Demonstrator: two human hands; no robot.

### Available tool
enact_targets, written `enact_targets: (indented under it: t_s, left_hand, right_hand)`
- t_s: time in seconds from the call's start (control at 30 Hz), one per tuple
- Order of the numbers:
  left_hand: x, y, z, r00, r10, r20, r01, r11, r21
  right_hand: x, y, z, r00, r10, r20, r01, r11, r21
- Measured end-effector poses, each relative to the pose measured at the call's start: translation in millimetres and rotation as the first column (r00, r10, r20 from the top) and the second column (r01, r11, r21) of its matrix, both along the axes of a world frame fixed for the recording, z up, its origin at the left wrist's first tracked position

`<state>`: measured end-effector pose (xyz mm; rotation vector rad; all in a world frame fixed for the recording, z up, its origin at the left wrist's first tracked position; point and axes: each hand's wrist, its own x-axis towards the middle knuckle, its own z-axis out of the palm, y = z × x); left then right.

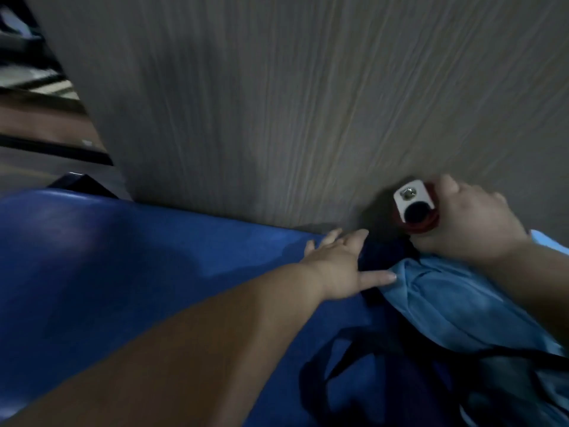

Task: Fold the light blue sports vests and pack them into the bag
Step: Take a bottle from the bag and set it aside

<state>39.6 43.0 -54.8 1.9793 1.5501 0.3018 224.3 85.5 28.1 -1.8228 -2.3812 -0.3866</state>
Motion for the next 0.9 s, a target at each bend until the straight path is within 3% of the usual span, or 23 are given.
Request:
enact_targets:
  t_s: [0.13, 0.23, 0.33, 0.43, 0.53, 0.9]
  left_hand:
    - [-39.8, -13.7, 9.8, 0.975, 0.161, 0.154, -0.177, 0.980, 0.092]
    - [-75.5, -26.3, 8.1, 0.927, 0.242, 0.288, -0.297, 0.940, 0.166]
    - [-115.5, -38.3, -1.2, 0.807, 0.358, 0.469, -0.467, 0.874, 0.136]
    - [-156.6, -49.9, -9.8, 0.661, 0.440, 0.608, -0.600, 0.797, 0.074]
    - [-199.0, -62.2, -10.3, 0.563, 0.511, 0.649, -0.699, 0.714, 0.044]
    - [-345.8, -103.3, -18.2, 0.495, 0.665, 0.559, -0.849, 0.506, 0.151]
  right_hand:
    - [-68.2, -23.2, 15.3, 0.934, 0.152, -0.323, -0.146, 0.988, 0.044]
    - [-123.0, -36.3, 18.3, 0.785, 0.176, -0.594, -0.212, 0.977, 0.008]
    - [-175.4, -42.3, 13.4, 0.644, 0.130, -0.754, -0.270, 0.961, -0.065]
    - [-229.2, -51.7, 5.1, 0.564, 0.106, -0.819, -0.324, 0.941, -0.101]
    - [-283.7, -62.4, -4.0, 0.523, 0.094, -0.847, -0.383, 0.914, -0.135]
    - [-438.5, -86.6, -21.9, 0.430, 0.109, -0.896, -0.619, 0.758, -0.205]
